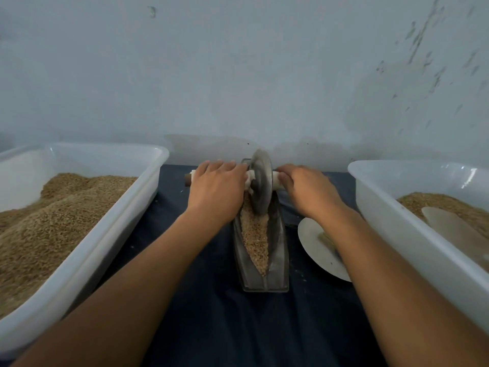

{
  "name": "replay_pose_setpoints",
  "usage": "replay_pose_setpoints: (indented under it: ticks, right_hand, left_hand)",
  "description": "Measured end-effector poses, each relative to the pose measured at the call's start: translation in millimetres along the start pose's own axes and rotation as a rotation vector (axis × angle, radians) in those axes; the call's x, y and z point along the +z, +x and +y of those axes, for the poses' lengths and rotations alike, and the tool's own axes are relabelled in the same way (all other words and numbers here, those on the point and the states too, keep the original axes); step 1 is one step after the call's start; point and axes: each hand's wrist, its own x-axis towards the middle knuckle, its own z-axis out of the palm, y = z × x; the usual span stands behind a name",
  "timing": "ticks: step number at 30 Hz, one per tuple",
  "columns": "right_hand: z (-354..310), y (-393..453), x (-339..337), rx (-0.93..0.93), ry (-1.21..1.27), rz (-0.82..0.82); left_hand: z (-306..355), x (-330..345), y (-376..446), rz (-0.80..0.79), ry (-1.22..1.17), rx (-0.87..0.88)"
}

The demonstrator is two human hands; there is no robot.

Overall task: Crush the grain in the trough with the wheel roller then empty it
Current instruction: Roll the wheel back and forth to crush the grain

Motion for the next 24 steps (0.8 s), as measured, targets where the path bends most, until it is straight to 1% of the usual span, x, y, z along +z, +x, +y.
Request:
replay_pose_setpoints:
  ticks: [2, 4, 9, 12, 14, 19, 24]
  right_hand:
    - [-1, 0, 0, 0.004, -0.013, -0.005]
    - [-2, 0, -5, -0.004, -0.018, -0.049]
    - [-7, -4, -37, -0.061, -0.08, -0.276]
    - [-14, -12, -56, -0.072, -0.117, -0.387]
    - [-20, -17, -68, -0.075, -0.113, -0.431]
    - [-33, -30, -89, -0.044, -0.135, -0.515]
    - [-37, -33, -93, -0.051, -0.17, -0.55]
  left_hand:
    - [-1, -3, 1, -0.024, -0.006, 0.008]
    - [-2, -9, 2, -0.084, 0.005, 0.004]
    - [1, -34, 2, -0.335, 0.008, -0.035]
    - [7, -54, -2, -0.441, 0.026, -0.026]
    - [12, -69, -6, -0.499, 0.064, -0.004]
    - [23, -98, -17, -0.56, 0.089, 0.055]
    - [28, -109, -22, -0.539, 0.097, 0.087]
